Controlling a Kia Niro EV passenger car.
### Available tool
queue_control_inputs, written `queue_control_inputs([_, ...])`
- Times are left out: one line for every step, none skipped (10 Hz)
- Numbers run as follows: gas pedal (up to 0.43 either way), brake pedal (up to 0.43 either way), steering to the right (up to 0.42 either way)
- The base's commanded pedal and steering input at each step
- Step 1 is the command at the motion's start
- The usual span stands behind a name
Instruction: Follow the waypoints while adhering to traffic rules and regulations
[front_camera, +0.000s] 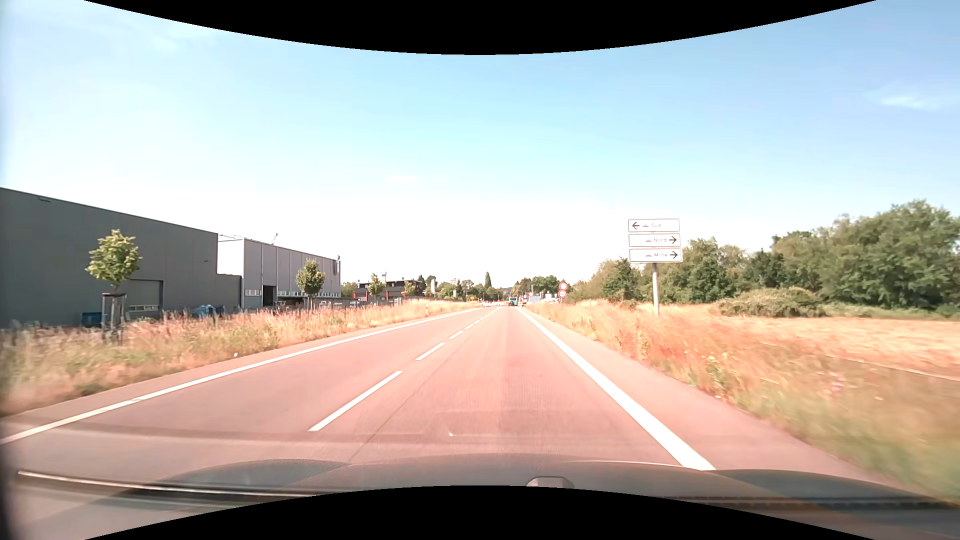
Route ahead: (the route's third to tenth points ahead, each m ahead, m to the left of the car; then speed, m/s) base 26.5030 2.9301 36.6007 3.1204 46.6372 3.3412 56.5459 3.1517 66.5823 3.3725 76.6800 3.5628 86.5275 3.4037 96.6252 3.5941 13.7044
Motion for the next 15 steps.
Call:
queue_control_inputs([0.020,0.000,-0.004])
queue_control_inputs([0.020,0.000,-0.005])
queue_control_inputs([0.020,0.000,-0.005])
queue_control_inputs([0.028,0.000,-0.004])
queue_control_inputs([0.039,0.000,-0.004])
queue_control_inputs([0.047,0.000,-0.004])
queue_control_inputs([0.047,0.000,-0.004])
queue_control_inputs([0.047,0.000,-0.005])
queue_control_inputs([0.047,0.000,-0.004])
queue_control_inputs([0.047,0.000,-0.004])
queue_control_inputs([0.047,0.000,-0.004])
queue_control_inputs([0.039,0.000,-0.004])
queue_control_inputs([0.039,0.000,-0.005])
queue_control_inputs([0.039,0.000,-0.004])
queue_control_inputs([0.028,0.000,-0.004])
